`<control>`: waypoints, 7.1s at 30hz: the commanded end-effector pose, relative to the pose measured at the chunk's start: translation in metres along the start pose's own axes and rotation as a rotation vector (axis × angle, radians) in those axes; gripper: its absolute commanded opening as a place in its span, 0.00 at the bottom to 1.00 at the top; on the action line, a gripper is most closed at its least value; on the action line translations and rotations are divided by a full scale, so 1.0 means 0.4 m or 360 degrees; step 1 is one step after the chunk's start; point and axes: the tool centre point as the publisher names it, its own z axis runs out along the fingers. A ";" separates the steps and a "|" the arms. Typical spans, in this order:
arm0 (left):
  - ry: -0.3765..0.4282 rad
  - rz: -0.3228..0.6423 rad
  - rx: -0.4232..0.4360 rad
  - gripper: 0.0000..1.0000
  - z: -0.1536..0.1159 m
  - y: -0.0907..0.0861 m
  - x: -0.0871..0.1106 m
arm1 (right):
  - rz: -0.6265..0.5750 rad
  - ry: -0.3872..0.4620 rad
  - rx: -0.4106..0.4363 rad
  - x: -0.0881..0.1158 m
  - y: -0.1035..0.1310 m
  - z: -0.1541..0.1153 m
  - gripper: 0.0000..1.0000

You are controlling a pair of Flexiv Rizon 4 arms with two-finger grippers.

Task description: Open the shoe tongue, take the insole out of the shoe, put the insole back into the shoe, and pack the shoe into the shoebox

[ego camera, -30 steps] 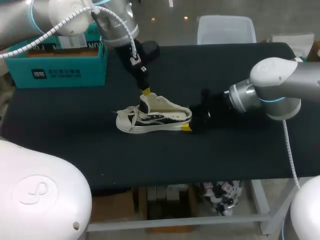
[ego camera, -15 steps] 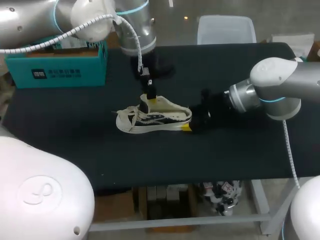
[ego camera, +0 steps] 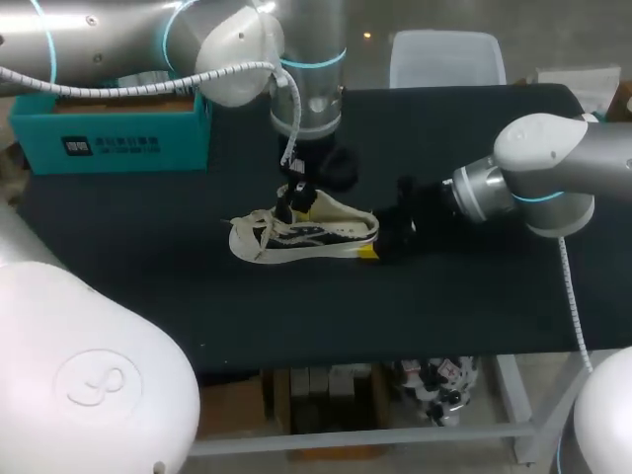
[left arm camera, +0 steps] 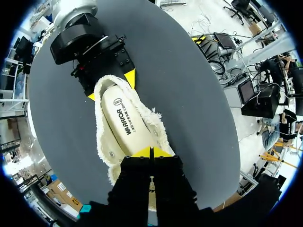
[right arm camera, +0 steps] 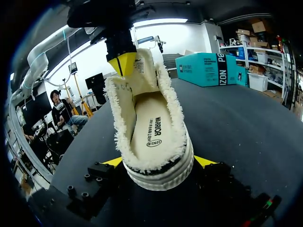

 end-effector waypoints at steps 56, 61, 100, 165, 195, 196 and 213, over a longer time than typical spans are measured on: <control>0.0166 -0.0398 0.0069 0.00 0.208 -0.018 0.022 | 0.0002 0.0012 -0.0005 -0.016 -0.030 0.014 0.00; 0.0181 -0.0398 0.0094 0.00 0.218 -0.025 0.037 | 0.0002 0.0012 -0.0005 -0.016 -0.030 0.014 0.00; -0.0140 -0.0527 -0.0029 0.32 0.378 0.027 -0.039 | 0.0002 0.0012 -0.0005 -0.016 -0.030 0.014 0.00; -0.0403 -0.0396 0.0431 0.00 0.109 0.028 -0.143 | 0.0002 0.0012 -0.0005 -0.016 -0.030 0.014 0.00; -0.0259 -0.0140 0.0940 0.00 -0.019 -0.004 -0.142 | 0.0002 0.0012 -0.0005 -0.016 -0.030 0.014 0.00; -0.0265 -0.0130 0.0942 0.00 -0.022 -0.005 -0.140 | 0.0002 0.0012 -0.0005 -0.016 -0.030 0.014 0.00; -0.0228 -0.0131 0.0800 0.02 0.048 -0.062 -0.151 | 0.0002 0.0012 -0.0005 -0.016 -0.030 0.014 0.00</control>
